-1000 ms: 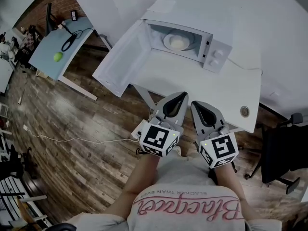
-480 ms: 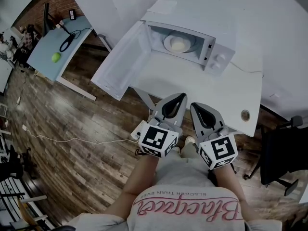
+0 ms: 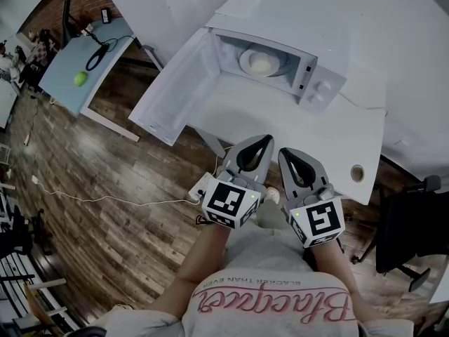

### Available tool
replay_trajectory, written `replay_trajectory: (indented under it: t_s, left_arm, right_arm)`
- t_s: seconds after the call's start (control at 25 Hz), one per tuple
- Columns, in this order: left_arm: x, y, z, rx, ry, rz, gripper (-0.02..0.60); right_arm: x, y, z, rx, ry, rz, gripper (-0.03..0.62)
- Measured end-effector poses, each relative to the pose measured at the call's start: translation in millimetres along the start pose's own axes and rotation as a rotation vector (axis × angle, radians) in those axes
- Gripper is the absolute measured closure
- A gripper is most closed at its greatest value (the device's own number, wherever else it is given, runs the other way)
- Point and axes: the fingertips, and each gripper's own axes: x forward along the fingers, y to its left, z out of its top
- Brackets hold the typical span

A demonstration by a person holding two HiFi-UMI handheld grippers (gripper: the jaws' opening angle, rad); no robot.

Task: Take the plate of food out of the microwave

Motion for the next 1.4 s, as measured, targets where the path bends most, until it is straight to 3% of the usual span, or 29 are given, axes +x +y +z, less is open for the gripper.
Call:
replay_trajectory:
  t_s: [0.64, 1.4]
  left_arm:
    - [36.7, 26.9, 10.0, 0.041, 0.025, 0.015, 0.575]
    - [86.8, 58.5, 24.5, 0.071, 0.026, 0.084, 0.575]
  right_arm:
    - [37.1, -46.3, 15.0, 0.054, -0.015, 0.0, 0.583]
    - [85.1, -85.8, 32.0, 0.034, -0.037, 0.114, 0.583]
